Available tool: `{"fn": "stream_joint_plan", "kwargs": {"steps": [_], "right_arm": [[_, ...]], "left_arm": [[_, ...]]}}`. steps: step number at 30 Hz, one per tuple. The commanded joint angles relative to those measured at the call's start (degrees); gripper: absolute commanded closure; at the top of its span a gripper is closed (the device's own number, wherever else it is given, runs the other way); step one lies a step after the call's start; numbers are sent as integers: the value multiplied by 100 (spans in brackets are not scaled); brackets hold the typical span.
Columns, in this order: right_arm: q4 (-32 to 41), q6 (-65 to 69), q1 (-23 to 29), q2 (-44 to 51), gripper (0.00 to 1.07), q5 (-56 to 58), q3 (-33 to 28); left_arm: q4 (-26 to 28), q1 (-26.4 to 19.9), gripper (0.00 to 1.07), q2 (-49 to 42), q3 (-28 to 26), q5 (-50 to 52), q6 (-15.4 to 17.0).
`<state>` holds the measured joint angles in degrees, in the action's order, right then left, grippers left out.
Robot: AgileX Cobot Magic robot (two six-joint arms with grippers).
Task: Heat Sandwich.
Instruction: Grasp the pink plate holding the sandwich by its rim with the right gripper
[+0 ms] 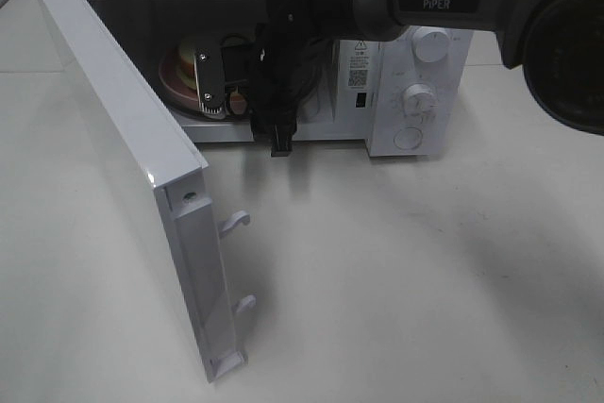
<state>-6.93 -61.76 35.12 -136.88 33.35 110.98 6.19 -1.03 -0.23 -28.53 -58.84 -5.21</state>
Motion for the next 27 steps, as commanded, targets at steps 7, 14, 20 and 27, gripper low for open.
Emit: {"fn": "stream_joint_plan", "kwargs": {"steps": [7,14,20,27], "right_arm": [[-57,132,40,23,107,246,40],[-46,-80,40,23,107,321,40],[-11,-332,40,23,107,413,40],[6,-934,40,109,107,693,29]], "left_arm": [[0,-17,3,-160,23,0,6],[0,-17,3,-160,23,0,6],[0,-17,3,-160,23,0,6],[0,-17,3,-160,23,0,6]]}}
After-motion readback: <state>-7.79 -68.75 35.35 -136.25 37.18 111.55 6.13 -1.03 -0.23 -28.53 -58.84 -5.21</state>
